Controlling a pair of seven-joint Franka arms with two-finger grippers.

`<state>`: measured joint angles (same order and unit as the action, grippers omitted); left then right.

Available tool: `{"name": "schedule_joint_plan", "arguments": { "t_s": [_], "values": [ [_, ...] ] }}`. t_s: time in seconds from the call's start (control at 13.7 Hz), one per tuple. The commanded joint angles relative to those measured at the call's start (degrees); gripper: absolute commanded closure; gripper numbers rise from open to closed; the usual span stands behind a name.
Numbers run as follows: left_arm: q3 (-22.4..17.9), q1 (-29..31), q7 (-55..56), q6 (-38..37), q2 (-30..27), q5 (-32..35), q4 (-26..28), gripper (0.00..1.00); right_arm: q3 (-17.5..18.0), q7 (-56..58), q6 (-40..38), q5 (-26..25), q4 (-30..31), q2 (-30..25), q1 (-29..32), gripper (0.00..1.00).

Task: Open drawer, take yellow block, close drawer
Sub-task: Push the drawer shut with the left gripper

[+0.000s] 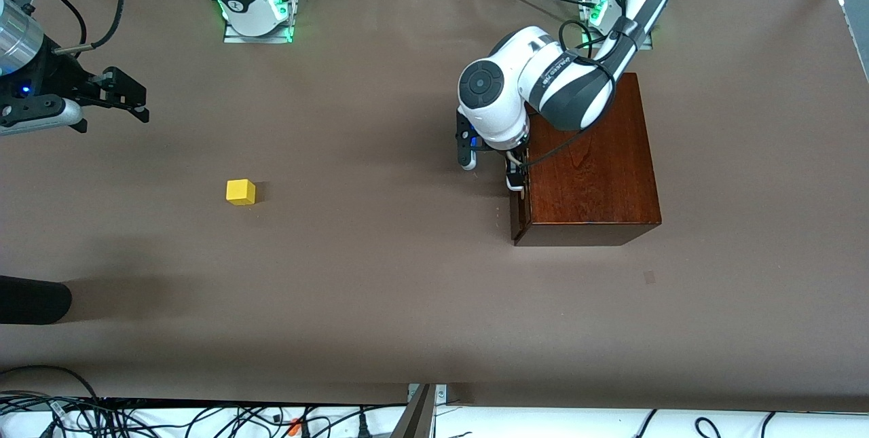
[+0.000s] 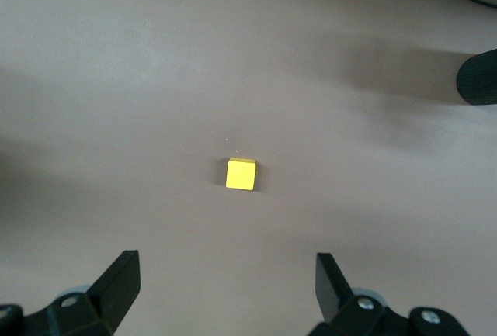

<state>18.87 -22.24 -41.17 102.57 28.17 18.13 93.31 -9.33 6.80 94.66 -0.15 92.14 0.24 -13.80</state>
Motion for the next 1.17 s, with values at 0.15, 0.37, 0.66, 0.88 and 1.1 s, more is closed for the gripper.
{"name": "schedule_joint_plan", "arguments": {
  "t_s": [0.15,0.37,0.66,0.88,1.1],
  "values": [
    [-0.6,1.2,2.4,0.3,-1.5,2.4,-1.6,0.00,0.4,-0.7,-0.9,-0.3,-1.4,0.5,0.7,0.00],
    [-0.6,-3.7,12.8,0.2,-1.4,2.3,-5.1,0.00,0.5,-0.6,-0.6,-0.2,-1.4,0.6,0.7,0.00],
    [-0.6,-4.7,25.4,-3.0,-2.6,-7.0,-11.9,0.00,0.5,-0.2,1.0,0.1,-1.4,0.7,0.5,0.00],
    [-1.3,-3.4,30.6,-12.9,-5.4,-8.6,-18.9,0.00,0.5,-0.4,0.5,0.1,-1.4,0.6,0.5,0.00],
    [-1.3,3.3,36.8,-15.4,-11.0,-8.7,-19.0,0.00,0.7,-0.8,0.7,0.1,-1.2,0.5,0.4,0.00]
  ]
}}
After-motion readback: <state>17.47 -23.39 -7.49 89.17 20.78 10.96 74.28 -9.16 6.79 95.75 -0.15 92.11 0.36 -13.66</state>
